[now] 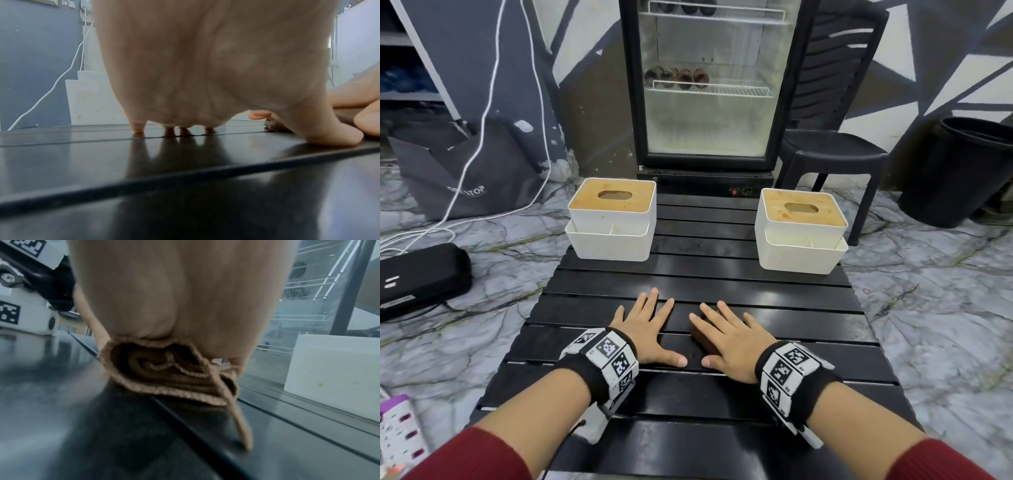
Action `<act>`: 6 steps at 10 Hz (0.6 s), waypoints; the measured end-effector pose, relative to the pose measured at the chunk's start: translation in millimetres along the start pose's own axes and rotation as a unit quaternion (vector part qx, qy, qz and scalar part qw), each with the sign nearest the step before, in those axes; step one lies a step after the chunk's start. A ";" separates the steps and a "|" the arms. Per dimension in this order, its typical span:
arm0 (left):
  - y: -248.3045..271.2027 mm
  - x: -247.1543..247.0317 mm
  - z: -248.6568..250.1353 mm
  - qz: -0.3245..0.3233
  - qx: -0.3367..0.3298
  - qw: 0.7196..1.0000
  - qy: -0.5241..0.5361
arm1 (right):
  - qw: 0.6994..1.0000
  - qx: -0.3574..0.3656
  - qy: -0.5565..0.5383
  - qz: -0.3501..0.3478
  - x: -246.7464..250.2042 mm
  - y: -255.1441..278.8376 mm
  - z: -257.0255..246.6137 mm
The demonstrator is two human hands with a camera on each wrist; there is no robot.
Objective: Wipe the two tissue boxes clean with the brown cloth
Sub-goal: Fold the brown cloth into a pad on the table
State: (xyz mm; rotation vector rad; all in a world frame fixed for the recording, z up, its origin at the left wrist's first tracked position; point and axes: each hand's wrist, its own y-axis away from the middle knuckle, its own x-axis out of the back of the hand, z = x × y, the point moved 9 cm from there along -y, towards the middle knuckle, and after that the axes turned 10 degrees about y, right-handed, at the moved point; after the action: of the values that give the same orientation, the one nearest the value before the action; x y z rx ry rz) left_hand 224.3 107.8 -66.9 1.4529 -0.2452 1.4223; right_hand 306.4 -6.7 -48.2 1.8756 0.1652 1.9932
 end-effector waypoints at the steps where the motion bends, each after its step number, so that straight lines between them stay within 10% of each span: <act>1: 0.0 -0.6 -0.4 -0.005 0.001 1.000 0.003 | 1.000 -0.028 -0.001 -0.001 -5.1 7.1 12.8; 6: 3.1 0.0 1.2 -0.003 -0.003 1.000 0.012 | 0.978 -0.195 -0.066 -0.033 -51.9 96.3 135.5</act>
State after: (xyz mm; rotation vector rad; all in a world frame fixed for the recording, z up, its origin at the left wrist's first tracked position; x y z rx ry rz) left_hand 222.8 105.5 -65.0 1.4293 -0.2291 1.4316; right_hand 420.6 -138.2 -50.1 1.7135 -0.1867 1.7009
